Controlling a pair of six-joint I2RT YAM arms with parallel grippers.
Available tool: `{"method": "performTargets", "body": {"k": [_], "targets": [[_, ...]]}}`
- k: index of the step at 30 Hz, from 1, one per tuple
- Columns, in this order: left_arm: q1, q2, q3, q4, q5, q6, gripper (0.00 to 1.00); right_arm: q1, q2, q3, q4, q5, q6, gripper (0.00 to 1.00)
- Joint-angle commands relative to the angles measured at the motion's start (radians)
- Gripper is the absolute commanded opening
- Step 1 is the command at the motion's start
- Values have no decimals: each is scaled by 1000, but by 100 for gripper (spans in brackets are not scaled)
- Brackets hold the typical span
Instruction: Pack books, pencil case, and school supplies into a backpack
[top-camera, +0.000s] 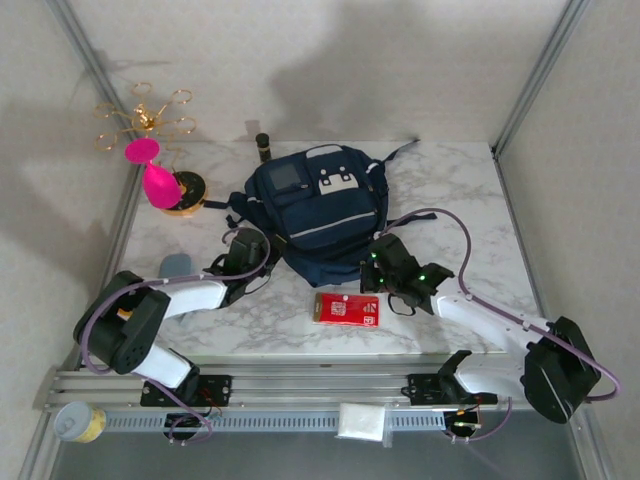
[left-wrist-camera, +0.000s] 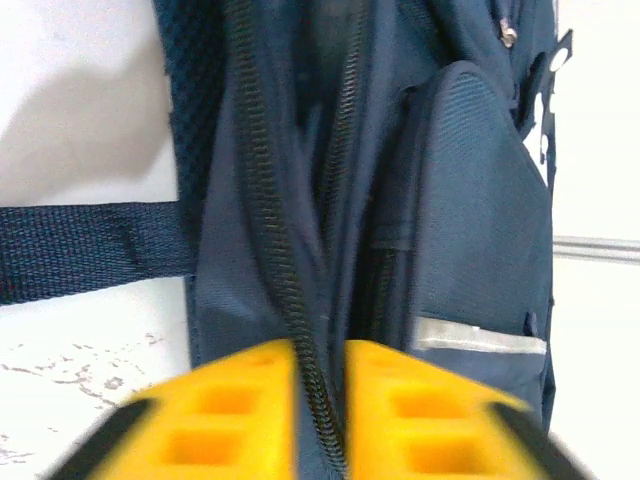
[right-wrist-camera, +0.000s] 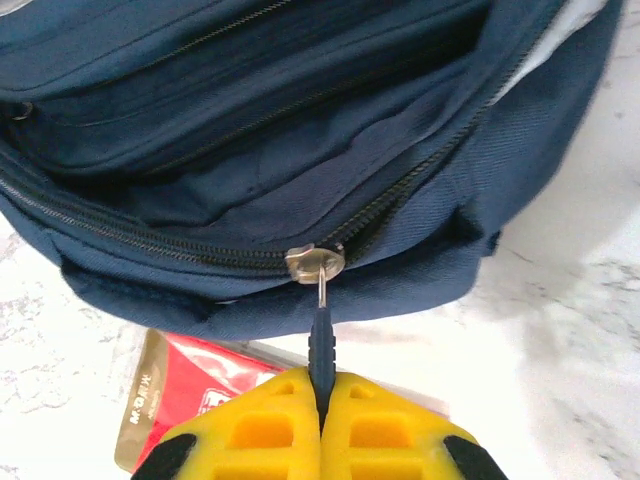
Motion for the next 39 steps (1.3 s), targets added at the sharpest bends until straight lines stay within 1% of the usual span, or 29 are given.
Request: {"method": "performTargets", "body": {"k": [1, 3, 5, 7, 10, 11, 12, 14, 17, 18, 20, 23, 25, 28, 31, 32, 35, 38, 39], "targets": [[-35, -115, 4, -48, -8, 39, 49, 42, 28, 30, 54, -47, -31, 0], [-105, -184, -22, -91, -66, -2, 55, 44, 46, 30, 70, -48, -27, 0], [-170, -220, -45, -109, -85, -74, 61, 44, 56, 24, 84, -46, -28, 0], [-224, -229, -66, -104, -91, -166, 64, 44, 60, 12, 103, -55, -30, 0], [-310, -217, -91, -62, -150, -326, 68, 44, 60, 7, 109, -44, -34, 0], [-323, -198, -86, -22, -152, -349, 68, 44, 59, 6, 112, -42, -39, 0], [-332, -170, -64, -15, -157, -362, 69, 44, 59, 5, 112, -42, -42, 0], [-335, -112, -2, -53, -171, -372, 69, 44, 56, 2, 116, -35, -46, 0], [-340, -42, 62, -70, -234, -388, 66, 44, 60, -7, 136, -41, -49, 0], [-339, -16, 80, -80, -252, -398, 64, 44, 64, -7, 139, -40, -48, 0], [-343, 28, 108, -99, -276, -429, 56, 44, 66, -5, 134, -26, -46, 0], [-346, 69, 122, -109, -316, -461, 41, 42, 61, -4, 118, 10, -41, 0], [-346, 61, 118, -126, -363, -454, 28, 41, 58, 2, 102, 34, -40, 0], [-342, 14, 98, -219, -434, -430, 15, 35, 57, 13, 56, 76, -39, 0], [-317, -46, 54, -252, -456, -381, 2, 11, 41, 2, 30, 96, -40, 0], [-302, -72, 33, -273, -457, -360, 0, -4, 33, -3, 21, 97, -42, 0], [-245, -152, -33, -326, -459, -288, 0, -44, 4, -20, -4, 102, -53, 0], [-138, -230, -113, -312, -391, -190, 0, -91, -8, -24, -33, 118, -61, 0], [-102, -252, -134, -274, -343, -136, 0, -94, -8, -19, -38, 122, -63, 0]]}}
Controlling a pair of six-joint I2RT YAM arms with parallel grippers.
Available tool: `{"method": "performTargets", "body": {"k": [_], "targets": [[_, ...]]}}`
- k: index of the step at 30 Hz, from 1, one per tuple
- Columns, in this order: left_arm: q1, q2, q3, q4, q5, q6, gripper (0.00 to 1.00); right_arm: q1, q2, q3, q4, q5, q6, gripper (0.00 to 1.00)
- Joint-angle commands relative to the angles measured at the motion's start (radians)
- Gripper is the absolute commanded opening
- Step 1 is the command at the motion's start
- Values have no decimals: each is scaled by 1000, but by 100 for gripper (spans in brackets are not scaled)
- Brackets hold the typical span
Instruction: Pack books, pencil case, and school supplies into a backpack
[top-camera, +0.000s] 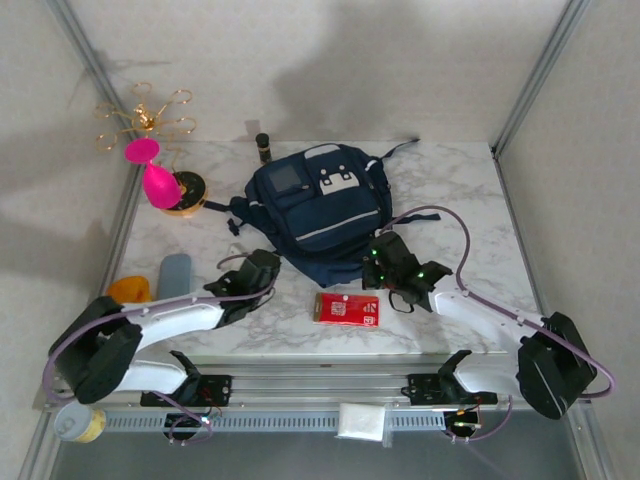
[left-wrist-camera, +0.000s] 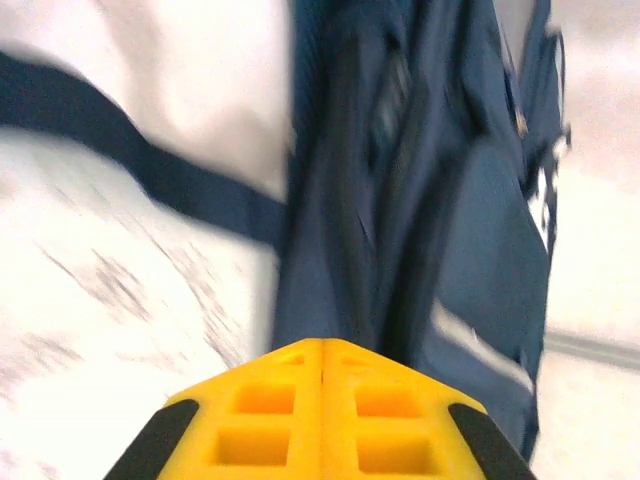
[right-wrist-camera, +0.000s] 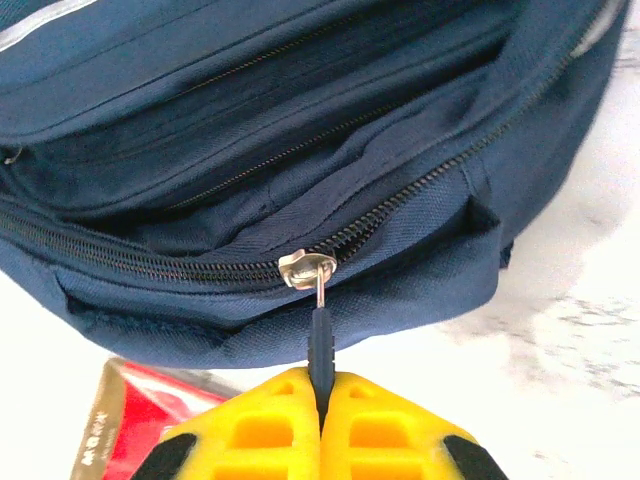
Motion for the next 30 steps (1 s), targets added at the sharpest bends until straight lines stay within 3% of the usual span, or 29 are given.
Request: {"method": "performTargets", "body": {"k": [1, 4, 8, 12, 18, 21, 23, 27, 30], "targets": [[89, -65, -60, -35, 71, 155, 0, -33, -20, -3, -55, 53, -25, 0], [61, -96, -32, -31, 116, 175, 4, -33, -7, -3, -13, -22, -36, 0], [-10, -39, 10, 53, 189, 96, 35, -33, 9, -6, 15, -41, -36, 0], [-80, 85, 74, 116, 214, 11, 50, -32, 5, 0, 28, -53, -37, 0], [-118, 282, 165, 241, 264, -81, 58, -32, 8, -12, 53, -70, -31, 0], [-130, 372, 240, 218, 224, -76, 56, -32, 0, -35, 81, -82, -23, 0], [-129, 417, 270, 199, 214, -78, 49, -32, 3, -37, 83, -78, -17, 0], [-128, 416, 255, 144, 108, -89, 20, -32, -3, -26, 31, -21, -7, 0], [-102, 367, 235, 127, 80, -14, 1, -35, -19, -16, -13, 51, -4, 0]]}}
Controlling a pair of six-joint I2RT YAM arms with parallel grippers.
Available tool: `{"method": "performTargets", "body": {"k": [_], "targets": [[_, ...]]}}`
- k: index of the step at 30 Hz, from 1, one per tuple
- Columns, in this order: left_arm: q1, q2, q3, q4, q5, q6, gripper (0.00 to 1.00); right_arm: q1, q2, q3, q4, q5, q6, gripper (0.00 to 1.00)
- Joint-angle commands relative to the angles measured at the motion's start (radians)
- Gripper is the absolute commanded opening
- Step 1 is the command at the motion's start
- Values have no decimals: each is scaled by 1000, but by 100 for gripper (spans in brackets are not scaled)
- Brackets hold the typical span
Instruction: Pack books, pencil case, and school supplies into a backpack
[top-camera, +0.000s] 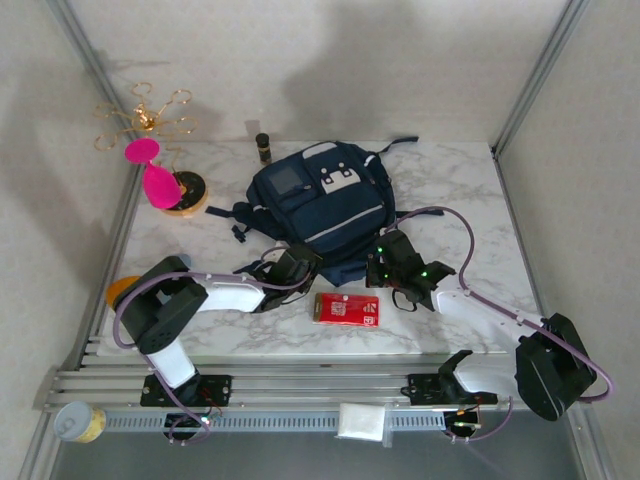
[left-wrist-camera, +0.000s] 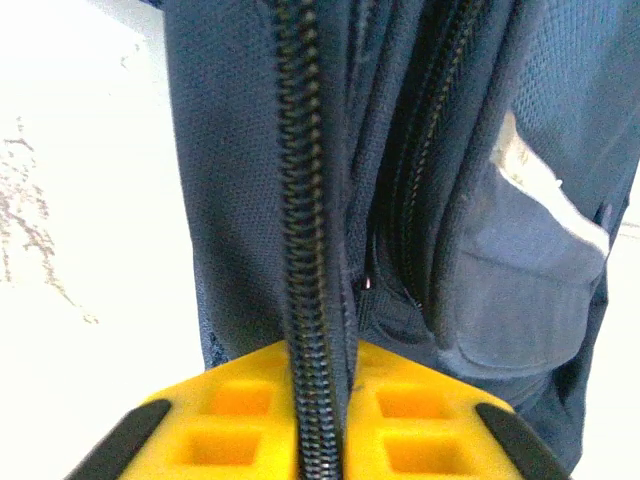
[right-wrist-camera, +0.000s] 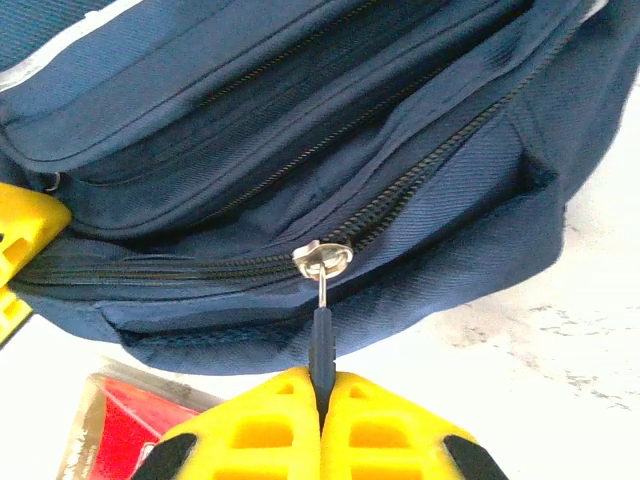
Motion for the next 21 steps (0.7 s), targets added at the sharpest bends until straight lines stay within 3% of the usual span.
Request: {"method": "performTargets", "body": {"k": [1, 5, 9, 14, 18, 20, 21], "targets": [[38, -62, -7, -76, -117, 79, 0, -5, -25, 14, -70, 96, 13, 0], [120, -198, -88, -164, -135, 183, 0, -22, -20, 33, -128, 177, 12, 0], [242, -336, -188, -218, -132, 331, 0, -68, -24, 34, -118, 178, -7, 0], [406, -396, -249, -179, -24, 454, 0, -69, 47, 69, 3, 28, -76, 0], [440, -423, -160, -241, 24, 562, 2, 27, 126, 125, 52, -23, -84, 0], [424, -457, -157, -248, 82, 545, 32, 59, 132, 120, 92, -57, -67, 0], [409, -481, -171, -244, 96, 517, 41, 61, 131, 115, 109, -69, -57, 0]]}}
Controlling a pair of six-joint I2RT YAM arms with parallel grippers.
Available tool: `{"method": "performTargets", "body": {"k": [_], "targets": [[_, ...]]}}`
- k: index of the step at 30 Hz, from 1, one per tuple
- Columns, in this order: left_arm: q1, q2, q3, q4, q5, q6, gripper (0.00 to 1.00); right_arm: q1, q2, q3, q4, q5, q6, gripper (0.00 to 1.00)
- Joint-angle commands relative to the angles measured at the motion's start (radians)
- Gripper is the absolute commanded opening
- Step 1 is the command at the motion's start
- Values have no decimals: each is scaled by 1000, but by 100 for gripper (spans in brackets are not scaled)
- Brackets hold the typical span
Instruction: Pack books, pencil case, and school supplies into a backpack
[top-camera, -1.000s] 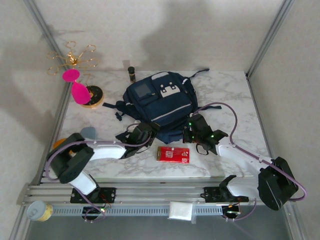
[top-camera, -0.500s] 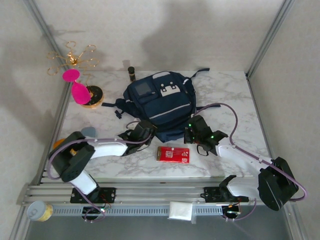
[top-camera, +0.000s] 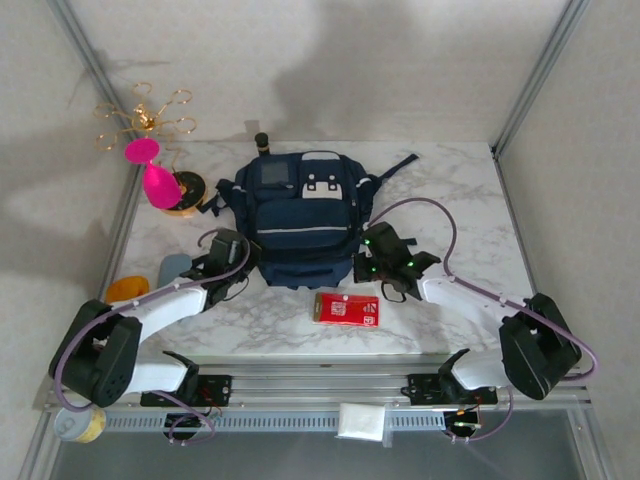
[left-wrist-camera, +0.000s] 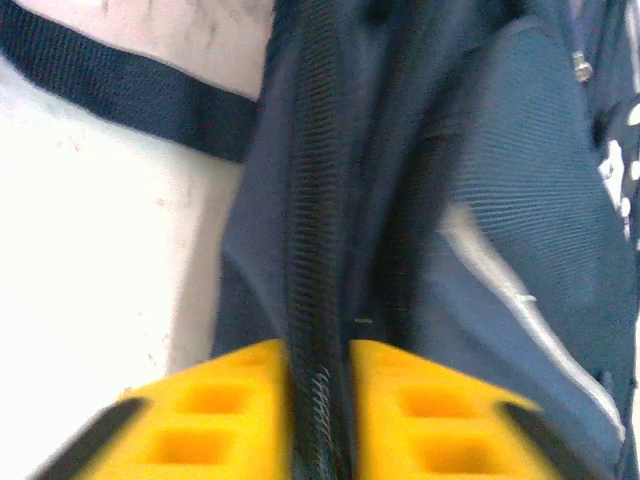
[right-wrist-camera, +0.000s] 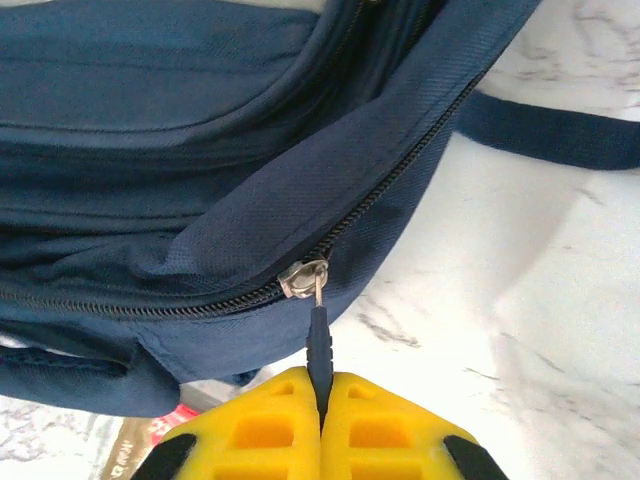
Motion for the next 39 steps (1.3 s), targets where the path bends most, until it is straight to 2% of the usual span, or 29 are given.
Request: {"method": "performTargets", "body": {"k": [1, 5, 9, 14, 20, 23, 26, 28, 34, 35, 39], "targets": [[-24, -109, 3, -18, -24, -2, 46, 15, -1, 17, 71, -15, 12, 0], [-163, -204, -70, -16, -55, -182, 68, 24, 5, -6, 106, -38, 21, 0], [-313, -180, -91, 73, -82, -351, 81, 31, 4, -24, 116, -35, 21, 0], [-424, 4, 12, 110, -128, -469, 85, 32, 2, -51, 143, -41, 22, 0], [-457, 224, 118, 148, -177, -598, 84, 33, 5, -56, 148, -15, 23, 0], [-457, 297, 156, 120, -231, -620, 76, 33, 5, -54, 134, 18, 22, 0], [-456, 332, 162, 109, -253, -608, 53, 32, 7, -47, 112, 51, 13, 0], [-454, 327, 162, 42, -290, -602, 36, 26, 6, -39, 92, 91, 10, 0], [-438, 220, 54, -13, -370, -553, 4, -35, -19, -38, 63, 143, 22, 0], [-432, 198, 35, -11, -376, -538, 1, -41, -25, -38, 59, 151, 21, 0], [-393, 87, -40, -53, -399, -463, 0, -57, -39, -34, 34, 187, 19, 0]]}}
